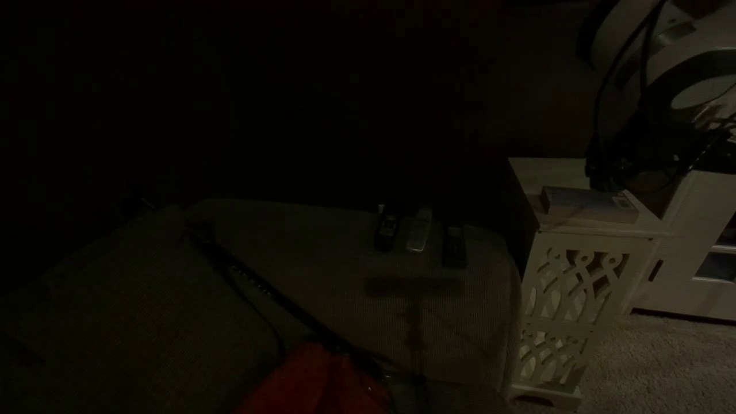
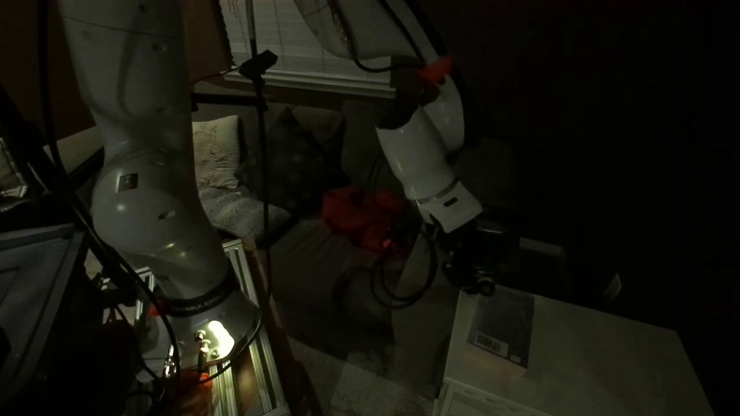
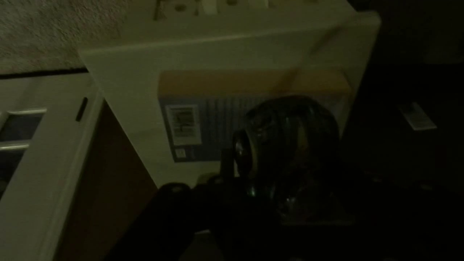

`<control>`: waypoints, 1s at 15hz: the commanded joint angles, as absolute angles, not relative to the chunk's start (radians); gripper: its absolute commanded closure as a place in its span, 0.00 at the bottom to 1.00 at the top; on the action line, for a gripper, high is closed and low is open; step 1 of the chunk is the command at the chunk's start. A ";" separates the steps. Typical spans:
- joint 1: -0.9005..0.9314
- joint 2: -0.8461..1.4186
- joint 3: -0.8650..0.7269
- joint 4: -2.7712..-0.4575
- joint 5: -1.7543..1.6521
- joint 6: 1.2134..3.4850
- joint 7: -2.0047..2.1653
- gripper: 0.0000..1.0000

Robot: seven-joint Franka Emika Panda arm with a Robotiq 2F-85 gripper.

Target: Remove the toy car from the sofa and put it on the white cabinet

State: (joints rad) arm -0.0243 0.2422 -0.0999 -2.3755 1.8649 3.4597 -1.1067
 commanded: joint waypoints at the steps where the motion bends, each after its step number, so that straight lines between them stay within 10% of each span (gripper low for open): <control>1: -0.188 0.294 0.082 -2.322 2.107 3.517 -1.378 0.60; 8: -0.517 0.250 0.428 -2.098 2.535 3.684 -1.788 0.60; 9: -0.441 0.274 0.374 -2.182 2.424 3.652 -1.676 0.35; 12: -0.500 0.252 0.414 -2.109 2.493 3.668 -1.747 0.35; 13: -0.506 0.260 0.418 -2.105 2.513 3.657 -1.740 0.60; 15: -0.532 0.275 0.417 -2.059 2.553 3.640 -1.711 0.60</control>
State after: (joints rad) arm -0.5041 0.2574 0.4149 -2.1069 2.4960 3.6586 -1.7306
